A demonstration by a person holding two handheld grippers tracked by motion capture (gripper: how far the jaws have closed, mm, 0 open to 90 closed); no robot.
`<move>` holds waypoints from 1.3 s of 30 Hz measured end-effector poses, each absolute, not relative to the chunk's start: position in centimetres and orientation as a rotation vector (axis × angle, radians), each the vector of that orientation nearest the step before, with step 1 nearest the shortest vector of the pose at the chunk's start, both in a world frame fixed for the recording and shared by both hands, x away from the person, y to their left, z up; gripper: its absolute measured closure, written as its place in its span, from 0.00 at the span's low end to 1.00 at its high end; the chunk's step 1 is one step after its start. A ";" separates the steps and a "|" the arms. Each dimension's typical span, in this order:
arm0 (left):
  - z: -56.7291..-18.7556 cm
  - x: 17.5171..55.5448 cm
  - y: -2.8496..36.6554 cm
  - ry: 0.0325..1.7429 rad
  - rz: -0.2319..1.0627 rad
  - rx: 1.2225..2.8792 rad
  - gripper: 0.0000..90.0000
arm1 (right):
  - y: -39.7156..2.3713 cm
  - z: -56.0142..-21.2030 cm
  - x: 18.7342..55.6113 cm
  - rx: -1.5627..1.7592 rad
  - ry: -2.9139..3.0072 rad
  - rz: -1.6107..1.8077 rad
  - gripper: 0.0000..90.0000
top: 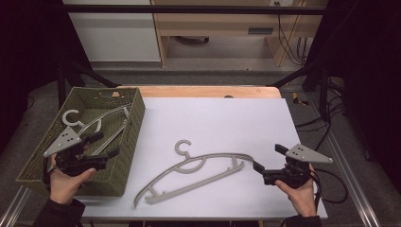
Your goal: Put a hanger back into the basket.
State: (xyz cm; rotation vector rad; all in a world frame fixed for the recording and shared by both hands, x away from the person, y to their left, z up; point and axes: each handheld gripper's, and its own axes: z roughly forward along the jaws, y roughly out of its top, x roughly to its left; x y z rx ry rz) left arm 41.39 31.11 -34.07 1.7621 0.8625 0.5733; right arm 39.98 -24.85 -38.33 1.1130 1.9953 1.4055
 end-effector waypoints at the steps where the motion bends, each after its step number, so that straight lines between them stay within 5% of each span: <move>1: -34.0 41.2 30.8 0.856 0.576 1.765 0.16 | -24.8 -38.3 40.0 1.111 1.994 1.407 0.00; 39: -39.1 42.8 20.4 0.735 0.393 2.083 0.19 | -24.9 -38.3 39.9 1.106 2.000 1.412 0.00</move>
